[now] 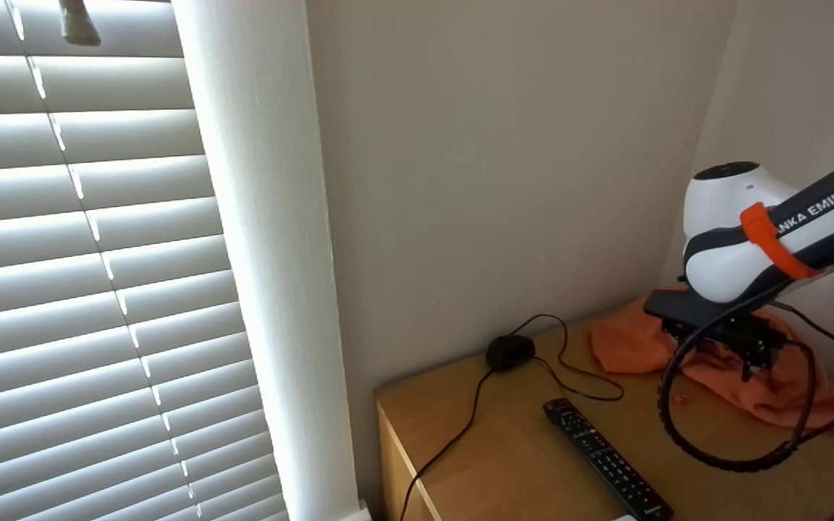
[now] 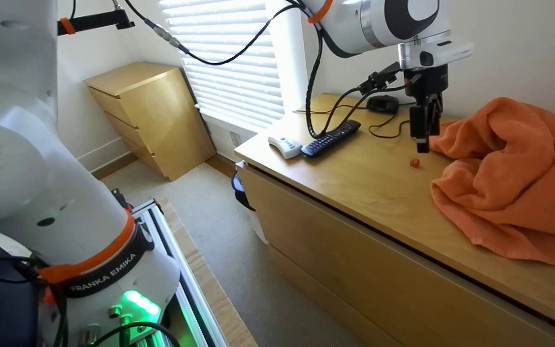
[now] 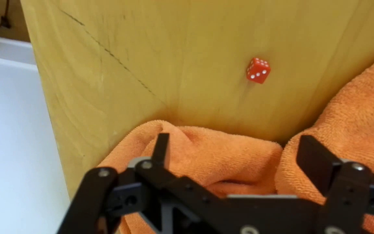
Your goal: Move the red dice a little forward on the brown surface
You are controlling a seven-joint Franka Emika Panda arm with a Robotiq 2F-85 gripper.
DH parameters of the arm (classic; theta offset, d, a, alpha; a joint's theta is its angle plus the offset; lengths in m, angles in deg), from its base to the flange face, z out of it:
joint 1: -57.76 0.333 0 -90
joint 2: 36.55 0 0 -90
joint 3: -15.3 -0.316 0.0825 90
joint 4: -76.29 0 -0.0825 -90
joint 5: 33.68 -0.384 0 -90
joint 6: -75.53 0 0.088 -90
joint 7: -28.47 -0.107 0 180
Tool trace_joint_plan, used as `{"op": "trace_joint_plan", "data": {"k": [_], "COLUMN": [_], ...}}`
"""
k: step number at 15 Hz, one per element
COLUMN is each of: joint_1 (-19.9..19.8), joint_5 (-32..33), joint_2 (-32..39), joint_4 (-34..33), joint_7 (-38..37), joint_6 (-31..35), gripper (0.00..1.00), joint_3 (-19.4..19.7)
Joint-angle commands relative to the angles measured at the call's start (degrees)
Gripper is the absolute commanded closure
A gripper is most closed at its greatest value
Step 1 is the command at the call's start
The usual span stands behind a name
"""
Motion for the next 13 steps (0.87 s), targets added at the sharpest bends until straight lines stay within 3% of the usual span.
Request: {"op": "trace_joint_plan", "data": {"k": [1,8,9,13], "joint_1": [-5.42,-9.80,-7.69,-8.68], "joint_5": [-10.46,-24.86,-21.58,-23.42], "joint_2": [-3.32,-1.72,-2.30,-1.96], "joint_4": [1.78,-1.25,-0.47,-0.80], "joint_7": [8.82,13.00,11.76,12.06], "joint_6": [-4.26,-13.09,-11.10,-11.87], "gripper": [0.00,0.00,0.00,0.00], "joint_3": [-4.18,-4.15,-3.04,-3.03]}}
